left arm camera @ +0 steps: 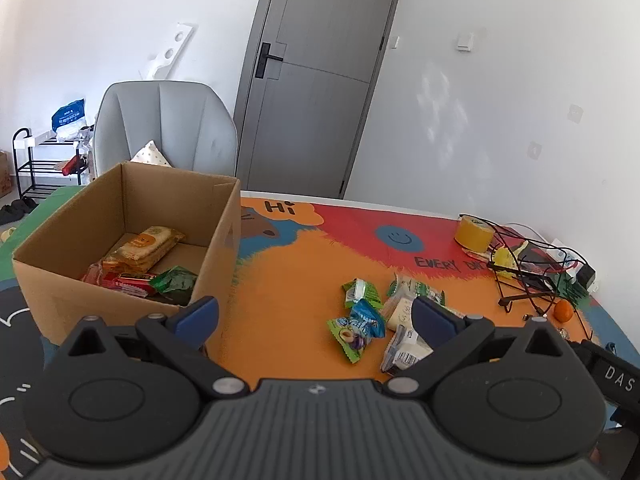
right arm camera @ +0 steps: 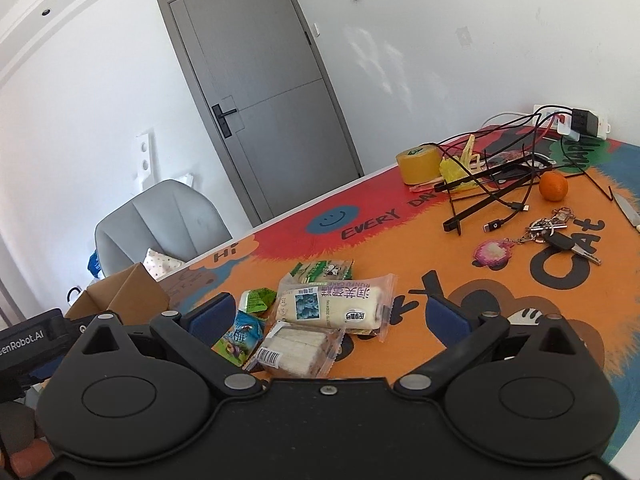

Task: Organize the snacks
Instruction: 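Move both tools back to the snack pile, then grasp the white bread pack with the right tool while the left tool grasps the blue bag, then carry the blue bag with the left tool while the right tool carries the bread pack to the box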

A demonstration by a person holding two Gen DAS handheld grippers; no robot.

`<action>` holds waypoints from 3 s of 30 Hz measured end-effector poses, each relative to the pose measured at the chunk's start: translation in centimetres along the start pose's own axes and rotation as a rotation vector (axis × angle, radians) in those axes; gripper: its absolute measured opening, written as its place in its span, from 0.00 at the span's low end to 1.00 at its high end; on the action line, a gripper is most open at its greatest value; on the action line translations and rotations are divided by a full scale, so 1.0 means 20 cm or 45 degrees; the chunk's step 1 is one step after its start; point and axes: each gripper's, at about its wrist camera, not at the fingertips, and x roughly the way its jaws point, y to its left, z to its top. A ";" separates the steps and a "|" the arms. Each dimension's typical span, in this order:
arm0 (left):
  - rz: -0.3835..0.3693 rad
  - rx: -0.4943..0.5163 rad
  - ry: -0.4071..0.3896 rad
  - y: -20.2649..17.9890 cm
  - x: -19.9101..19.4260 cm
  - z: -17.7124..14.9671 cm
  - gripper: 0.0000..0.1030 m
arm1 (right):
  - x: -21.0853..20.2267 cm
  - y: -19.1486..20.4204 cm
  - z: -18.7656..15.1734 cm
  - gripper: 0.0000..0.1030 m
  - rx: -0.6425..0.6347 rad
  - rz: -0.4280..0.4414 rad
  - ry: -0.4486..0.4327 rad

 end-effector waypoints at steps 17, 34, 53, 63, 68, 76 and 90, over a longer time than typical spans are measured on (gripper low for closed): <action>-0.007 0.042 0.116 -0.06 0.30 -0.05 0.76 | 0.23 0.00 -0.07 0.82 0.042 0.058 0.122; 0.011 -0.060 0.189 0.03 0.46 -0.03 0.59 | 0.51 0.15 -0.13 0.73 -0.014 0.005 0.255; -0.018 0.035 0.269 -0.14 0.64 -0.12 0.63 | 0.36 0.01 -0.12 0.64 -0.026 -0.129 0.228; -0.036 0.074 0.246 -0.17 0.65 -0.14 0.30 | 0.32 -0.05 -0.11 0.71 0.013 -0.172 0.218; -0.052 0.060 0.245 -0.15 0.60 -0.14 0.26 | 0.33 -0.02 -0.12 0.72 -0.006 -0.162 0.229; -0.047 0.034 0.209 -0.09 0.52 -0.10 0.24 | 0.36 0.07 -0.17 0.92 -0.094 -0.189 0.236; -0.055 -0.017 0.148 0.03 0.35 -0.09 0.24 | 0.29 0.09 -0.18 0.61 -0.101 -0.241 0.193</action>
